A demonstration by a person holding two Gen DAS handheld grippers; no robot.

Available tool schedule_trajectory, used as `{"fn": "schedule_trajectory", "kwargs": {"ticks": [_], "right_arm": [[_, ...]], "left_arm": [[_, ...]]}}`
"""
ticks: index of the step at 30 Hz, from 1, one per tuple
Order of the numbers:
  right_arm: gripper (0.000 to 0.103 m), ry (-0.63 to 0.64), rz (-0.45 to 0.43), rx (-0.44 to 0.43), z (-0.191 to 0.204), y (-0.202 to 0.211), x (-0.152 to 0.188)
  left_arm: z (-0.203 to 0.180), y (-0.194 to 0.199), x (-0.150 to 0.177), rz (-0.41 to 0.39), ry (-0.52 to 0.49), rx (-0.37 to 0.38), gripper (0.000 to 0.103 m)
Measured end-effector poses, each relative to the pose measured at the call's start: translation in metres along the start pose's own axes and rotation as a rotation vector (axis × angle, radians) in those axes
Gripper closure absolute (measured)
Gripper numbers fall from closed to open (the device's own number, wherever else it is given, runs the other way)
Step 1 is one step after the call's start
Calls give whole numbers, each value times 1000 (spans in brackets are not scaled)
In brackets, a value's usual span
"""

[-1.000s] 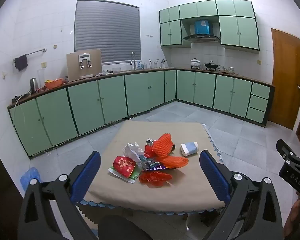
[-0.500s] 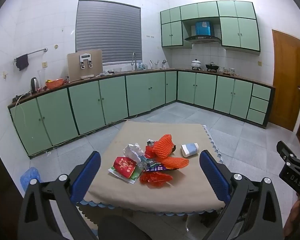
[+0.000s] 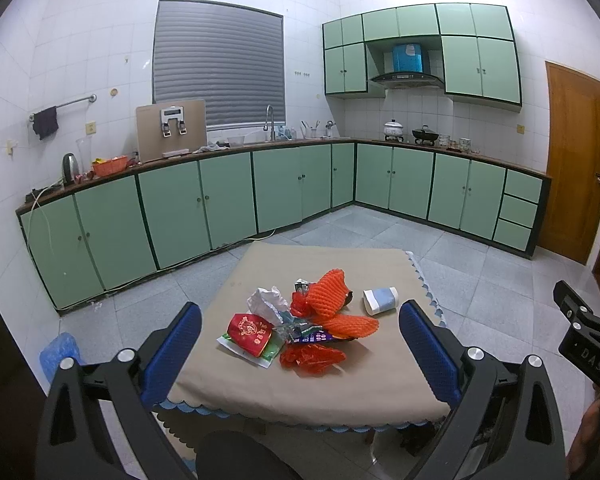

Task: Collect trash

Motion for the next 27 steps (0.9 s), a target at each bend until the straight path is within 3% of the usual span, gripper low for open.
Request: {"fn": "schedule_trajectory", "kwargs": {"ticks": [27], "right_arm": [[5,5,-6,1,0,-2,-1]], "left_arm": [[-1,1,-1,-3,3,-2,6]]}}
Point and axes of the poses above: each gripper's, at about its wrist camera, not at the fingertips, and y roughly against the way its jaws point, z to its left, x to its underside, the point moved 1 cm from there along -y, roughly the way its jaws point, and after that the axes turned 7 degrees about y, right-handed, at the moved point
